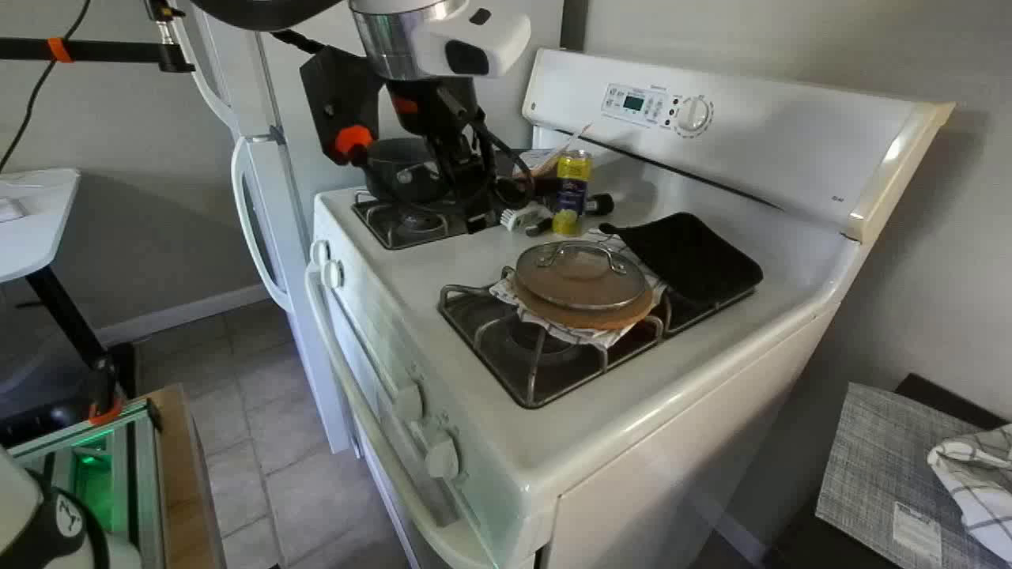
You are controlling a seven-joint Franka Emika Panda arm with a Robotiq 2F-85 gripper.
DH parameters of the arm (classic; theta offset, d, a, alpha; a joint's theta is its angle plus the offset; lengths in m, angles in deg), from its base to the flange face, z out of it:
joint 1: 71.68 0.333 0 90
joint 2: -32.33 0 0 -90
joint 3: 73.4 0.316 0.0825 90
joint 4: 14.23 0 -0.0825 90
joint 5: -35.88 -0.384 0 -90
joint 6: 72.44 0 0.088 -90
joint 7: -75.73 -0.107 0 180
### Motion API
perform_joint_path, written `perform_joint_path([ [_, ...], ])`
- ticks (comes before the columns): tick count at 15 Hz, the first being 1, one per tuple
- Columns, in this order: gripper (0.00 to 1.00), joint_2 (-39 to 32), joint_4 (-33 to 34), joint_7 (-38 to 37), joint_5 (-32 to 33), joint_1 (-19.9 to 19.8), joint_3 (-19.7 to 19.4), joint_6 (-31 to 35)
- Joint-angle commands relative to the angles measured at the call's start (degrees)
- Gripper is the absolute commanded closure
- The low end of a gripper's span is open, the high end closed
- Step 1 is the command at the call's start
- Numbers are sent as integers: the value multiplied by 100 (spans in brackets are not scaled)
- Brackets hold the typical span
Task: Pick up the white and orange object from the gray pan and put it in the gray pot
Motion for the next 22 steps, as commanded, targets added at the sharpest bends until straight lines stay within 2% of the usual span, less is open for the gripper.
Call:
perform_joint_path([
  [1,0,0,8,9,-12,-24,22,-14],
  [4,0,-18,80,44,-354,95,-99,260],
  [8,0,-279,565,326,-931,342,-305,551],
  [11,0,-663,1172,580,-1175,527,-421,291],
  [14,0,-1431,1994,1145,-1469,757,-612,-344],
  [17,0,-2223,2672,1838,-1822,739,-544,-711],
  [18,0,-2542,2856,1871,-2005,689,-415,-411],
  [19,0,-2779,3063,1879,-2274,647,-337,-457],
  [20,0,-2928,3180,1627,-2239,546,-192,-366],
  [21,0,-2450,2765,1699,-2033,421,-137,-445],
  [22,0,-2683,2940,1676,-2082,390,-63,-417],
])
